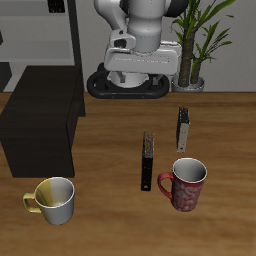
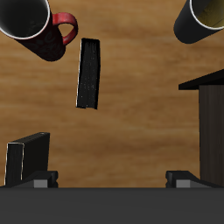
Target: Place the yellow book flat on top of the shelf
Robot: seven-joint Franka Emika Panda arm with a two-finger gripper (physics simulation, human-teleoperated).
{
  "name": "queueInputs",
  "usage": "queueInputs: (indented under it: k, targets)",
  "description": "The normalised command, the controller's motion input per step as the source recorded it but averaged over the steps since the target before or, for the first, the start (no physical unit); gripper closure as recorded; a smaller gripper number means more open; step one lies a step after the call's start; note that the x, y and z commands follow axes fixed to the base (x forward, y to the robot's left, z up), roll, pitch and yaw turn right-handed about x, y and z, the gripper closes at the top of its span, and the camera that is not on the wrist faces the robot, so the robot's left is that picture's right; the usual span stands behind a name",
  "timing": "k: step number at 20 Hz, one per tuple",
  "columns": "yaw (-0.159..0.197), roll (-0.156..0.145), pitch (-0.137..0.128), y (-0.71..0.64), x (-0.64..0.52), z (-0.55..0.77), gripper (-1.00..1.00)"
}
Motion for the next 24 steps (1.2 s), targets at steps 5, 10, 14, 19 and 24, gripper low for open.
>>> queueInputs:
  k: [5, 10, 14, 19, 24]
  targets:
    - [-0.010, -0.024, -0.039, 0.20, -0.11, -0.02, -1.00]
    - [-0.021, -0.035, -0.039, 0.34, -0.16, -0.05, -1.00]
    - [0.012, 0.001, -0.054, 0.36, -0.19, -0.07, -1.00]
    - [-0.008, -0.033, -0.026, 0.33, -0.14, -0.11, -1.00]
    - [-0.026, 0.031, 0.006, 0.46, -0.21, -0.17, -1.00]
